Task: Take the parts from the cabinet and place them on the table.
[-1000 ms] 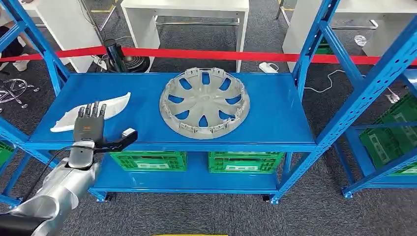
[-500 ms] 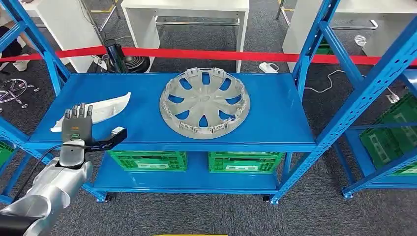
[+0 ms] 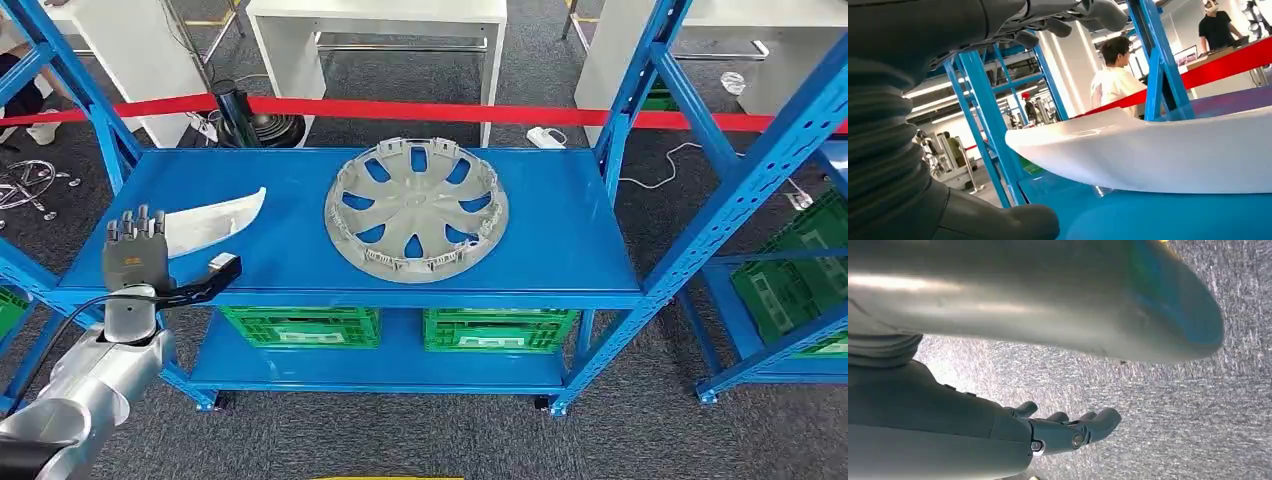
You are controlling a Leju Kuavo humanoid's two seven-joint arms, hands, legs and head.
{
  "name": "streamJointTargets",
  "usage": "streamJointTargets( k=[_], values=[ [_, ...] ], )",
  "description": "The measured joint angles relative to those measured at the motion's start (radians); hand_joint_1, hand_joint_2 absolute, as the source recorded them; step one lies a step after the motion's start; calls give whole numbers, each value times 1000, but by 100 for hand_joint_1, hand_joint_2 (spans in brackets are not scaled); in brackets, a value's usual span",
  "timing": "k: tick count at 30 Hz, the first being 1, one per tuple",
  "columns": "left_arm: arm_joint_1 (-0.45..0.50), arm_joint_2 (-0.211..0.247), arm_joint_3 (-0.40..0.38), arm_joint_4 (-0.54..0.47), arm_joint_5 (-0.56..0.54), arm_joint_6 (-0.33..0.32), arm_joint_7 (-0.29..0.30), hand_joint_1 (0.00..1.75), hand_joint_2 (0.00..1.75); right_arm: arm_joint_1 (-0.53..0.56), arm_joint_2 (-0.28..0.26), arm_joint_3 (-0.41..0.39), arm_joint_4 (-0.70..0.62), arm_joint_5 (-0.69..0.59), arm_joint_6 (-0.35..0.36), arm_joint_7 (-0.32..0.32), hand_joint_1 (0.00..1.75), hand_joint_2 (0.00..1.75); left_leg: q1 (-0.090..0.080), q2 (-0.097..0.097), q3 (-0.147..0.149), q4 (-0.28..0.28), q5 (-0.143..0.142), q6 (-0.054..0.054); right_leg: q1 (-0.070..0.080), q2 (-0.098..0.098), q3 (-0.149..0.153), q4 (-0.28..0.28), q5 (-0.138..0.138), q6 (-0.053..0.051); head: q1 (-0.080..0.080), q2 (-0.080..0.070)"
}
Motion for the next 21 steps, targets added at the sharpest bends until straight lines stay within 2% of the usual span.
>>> streamJointTargets(
  k=[1,2,3,21],
  values=[
    [3,0,0,1,0,1,0,0,175,0,-1,0,0,3,-1,0,0,0,0,0,0,0,0,0,0,0,0,0,0,0,0,0],
    [5,0,0,1,0,1,0,19,175,0,-2,0,0,3,-2,0,0,0,0,0,0,0,0,0,0,0,0,0,0,0,0,0],
    [9,0,0,1,1,1,0,175,175,0,-3,0,0,4,-3,0,0,0,0,0,0,0,0,0,0,0,0,0,0,0,0,0],
    [47,0,8,8,21,1,-18,175,175,0,-13,0,0,16,-6,-3,0,0,0,0,0,0,0,0,0,0,0,0,0,0,0,0]
  ],
)
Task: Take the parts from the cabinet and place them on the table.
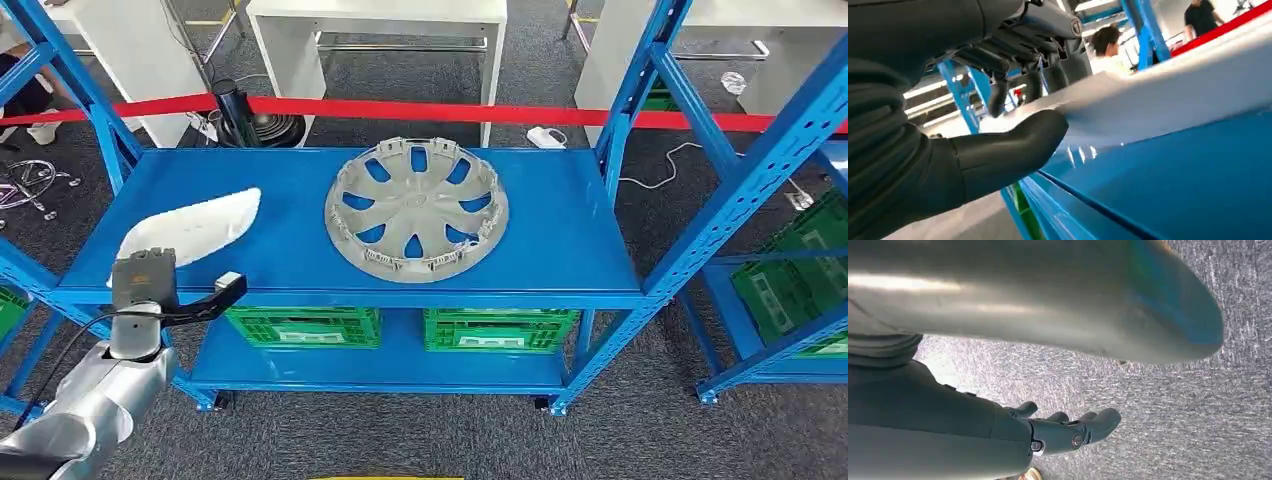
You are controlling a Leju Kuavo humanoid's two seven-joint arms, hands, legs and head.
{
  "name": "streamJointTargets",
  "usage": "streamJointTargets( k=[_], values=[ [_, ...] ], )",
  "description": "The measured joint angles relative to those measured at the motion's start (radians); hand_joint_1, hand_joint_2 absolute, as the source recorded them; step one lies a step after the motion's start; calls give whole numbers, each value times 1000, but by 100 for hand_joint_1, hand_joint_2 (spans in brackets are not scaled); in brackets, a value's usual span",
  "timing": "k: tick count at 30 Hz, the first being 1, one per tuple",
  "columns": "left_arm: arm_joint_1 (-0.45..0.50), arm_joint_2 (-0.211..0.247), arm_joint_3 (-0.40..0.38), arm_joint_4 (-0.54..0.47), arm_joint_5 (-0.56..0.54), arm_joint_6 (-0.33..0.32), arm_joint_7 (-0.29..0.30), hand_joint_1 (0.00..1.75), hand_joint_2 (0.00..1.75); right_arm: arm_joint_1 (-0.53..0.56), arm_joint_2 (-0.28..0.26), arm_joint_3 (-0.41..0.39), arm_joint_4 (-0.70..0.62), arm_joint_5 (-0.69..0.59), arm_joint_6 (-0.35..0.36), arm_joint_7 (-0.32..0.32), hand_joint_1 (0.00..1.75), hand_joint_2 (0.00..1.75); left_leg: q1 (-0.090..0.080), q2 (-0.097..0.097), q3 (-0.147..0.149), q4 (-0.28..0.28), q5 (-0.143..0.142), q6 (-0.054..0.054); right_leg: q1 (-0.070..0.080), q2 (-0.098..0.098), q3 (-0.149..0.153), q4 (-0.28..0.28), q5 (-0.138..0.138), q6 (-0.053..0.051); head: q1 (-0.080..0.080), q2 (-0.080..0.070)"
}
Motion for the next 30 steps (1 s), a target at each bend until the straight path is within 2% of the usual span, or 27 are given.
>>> streamJointTargets(
  k=[19,23,30],
  values=[
    [2,0,10,0,-10,2,-27,175,175,0,0,0,0,5,10,-5,0,0,0,0,0,0,0,0,0,0,0,0,0,0,0,0],
    [2,-1,20,0,13,10,-72,175,175,0,0,0,0,5,10,-9,0,0,0,0,0,0,0,0,0,0,0,0,0,0,0,0],
    [-1,-6,60,-1,57,6,-106,175,175,0,0,0,0,6,12,-6,0,0,0,0,1,0,0,0,0,0,1,0,0,0,0,0]
  ],
)
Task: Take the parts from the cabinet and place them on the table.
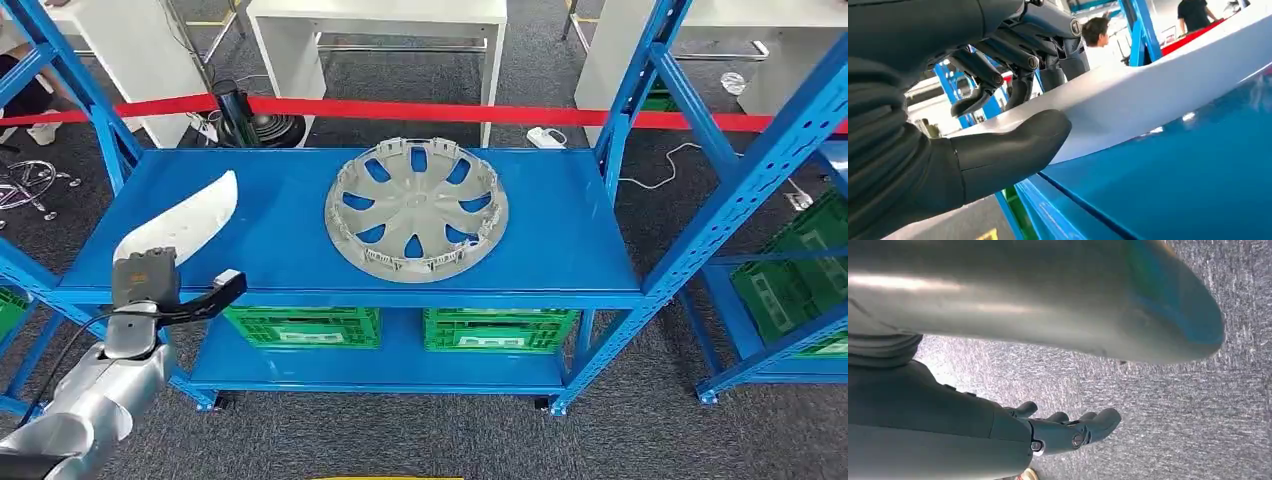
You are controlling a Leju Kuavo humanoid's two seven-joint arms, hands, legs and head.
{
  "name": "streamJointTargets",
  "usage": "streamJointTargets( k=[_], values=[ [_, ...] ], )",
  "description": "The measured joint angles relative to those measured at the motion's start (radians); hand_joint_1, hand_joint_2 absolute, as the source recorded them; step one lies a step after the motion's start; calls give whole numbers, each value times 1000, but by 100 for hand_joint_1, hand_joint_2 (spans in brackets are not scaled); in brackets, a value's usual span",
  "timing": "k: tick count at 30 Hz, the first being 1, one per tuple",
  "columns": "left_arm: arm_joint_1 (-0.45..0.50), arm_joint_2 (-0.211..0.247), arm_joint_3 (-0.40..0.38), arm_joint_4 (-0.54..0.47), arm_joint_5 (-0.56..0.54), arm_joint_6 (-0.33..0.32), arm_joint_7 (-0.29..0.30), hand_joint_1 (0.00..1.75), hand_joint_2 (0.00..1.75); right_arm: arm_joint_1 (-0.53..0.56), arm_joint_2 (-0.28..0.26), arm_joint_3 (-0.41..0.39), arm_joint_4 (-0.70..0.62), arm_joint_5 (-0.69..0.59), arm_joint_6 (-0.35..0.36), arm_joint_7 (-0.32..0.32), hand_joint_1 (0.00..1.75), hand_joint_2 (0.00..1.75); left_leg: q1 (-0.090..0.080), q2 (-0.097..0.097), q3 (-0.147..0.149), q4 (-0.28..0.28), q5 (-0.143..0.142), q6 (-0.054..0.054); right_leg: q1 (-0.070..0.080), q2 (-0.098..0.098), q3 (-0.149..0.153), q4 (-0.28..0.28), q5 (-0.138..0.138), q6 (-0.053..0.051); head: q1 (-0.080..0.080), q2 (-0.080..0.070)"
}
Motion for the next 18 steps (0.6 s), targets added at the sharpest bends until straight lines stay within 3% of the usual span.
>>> streamJointTargets(
  k=[6,18],
  values=[
    [-3,-7,14,-1,-10,6,-3,175,175,0,0,0,0,0,3,-2,0,0,0,0,1,0,0,0,0,0,1,0,0,0,0,0],
    [-17,-21,14,-9,-36,64,-74,175,175,-6,0,0,0,8,12,-12,0,0,0,0,1,0,0,0,0,0,0,0,0,0,0,0]
  ],
)
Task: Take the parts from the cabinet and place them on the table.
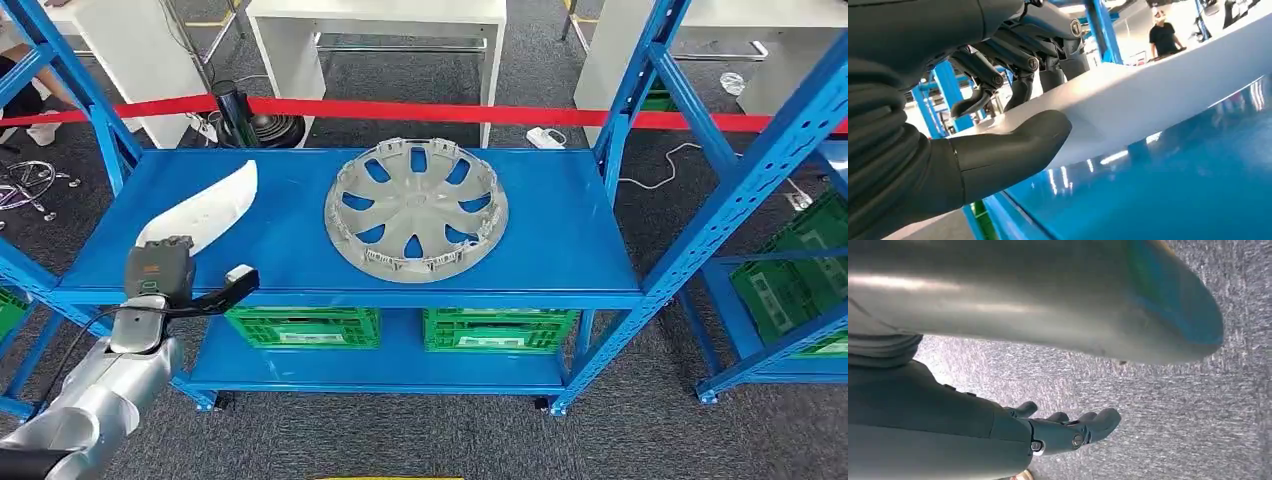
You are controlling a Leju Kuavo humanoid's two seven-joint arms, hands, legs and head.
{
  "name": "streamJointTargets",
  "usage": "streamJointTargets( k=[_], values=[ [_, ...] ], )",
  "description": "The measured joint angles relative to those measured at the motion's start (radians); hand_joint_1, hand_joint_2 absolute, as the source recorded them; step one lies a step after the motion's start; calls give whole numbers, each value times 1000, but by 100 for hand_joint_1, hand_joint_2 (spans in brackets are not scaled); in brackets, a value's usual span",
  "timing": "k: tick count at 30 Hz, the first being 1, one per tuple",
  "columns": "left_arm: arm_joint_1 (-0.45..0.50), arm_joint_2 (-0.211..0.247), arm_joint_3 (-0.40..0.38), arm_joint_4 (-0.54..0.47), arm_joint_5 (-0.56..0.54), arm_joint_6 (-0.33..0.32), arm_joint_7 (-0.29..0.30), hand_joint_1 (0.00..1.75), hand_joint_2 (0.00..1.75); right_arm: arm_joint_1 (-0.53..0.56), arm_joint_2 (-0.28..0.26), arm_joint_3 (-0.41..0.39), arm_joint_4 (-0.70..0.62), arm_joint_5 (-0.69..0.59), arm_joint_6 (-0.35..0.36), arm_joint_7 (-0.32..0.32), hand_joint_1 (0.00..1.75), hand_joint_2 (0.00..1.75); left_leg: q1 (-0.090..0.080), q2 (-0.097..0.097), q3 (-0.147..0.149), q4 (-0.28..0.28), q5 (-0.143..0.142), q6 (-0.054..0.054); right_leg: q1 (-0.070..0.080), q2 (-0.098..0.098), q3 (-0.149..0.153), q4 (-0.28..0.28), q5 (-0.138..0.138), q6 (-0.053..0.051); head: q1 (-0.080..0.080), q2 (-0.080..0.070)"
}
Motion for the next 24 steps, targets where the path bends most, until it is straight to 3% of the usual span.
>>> streamJointTargets(
  k=[4,16,24],
  values=[
    [-14,-5,0,-2,-3,34,-52,175,175,0,0,0,0,1,8,-5,0,0,1,0,0,0,0,0,-1,0,0,0,0,0,0,0],
    [-161,-73,2,-26,31,6,-268,175,175,-11,0,-3,0,-27,12,-14,0,0,0,-1,0,0,0,0,-1,-1,0,0,0,0,0,0],
    [-219,-139,16,-54,109,-38,-464,175,175,-21,0,-20,0,-53,27,-42,0,0,0,-1,0,0,0,0,-1,-1,0,0,0,0,0,0]
  ],
)
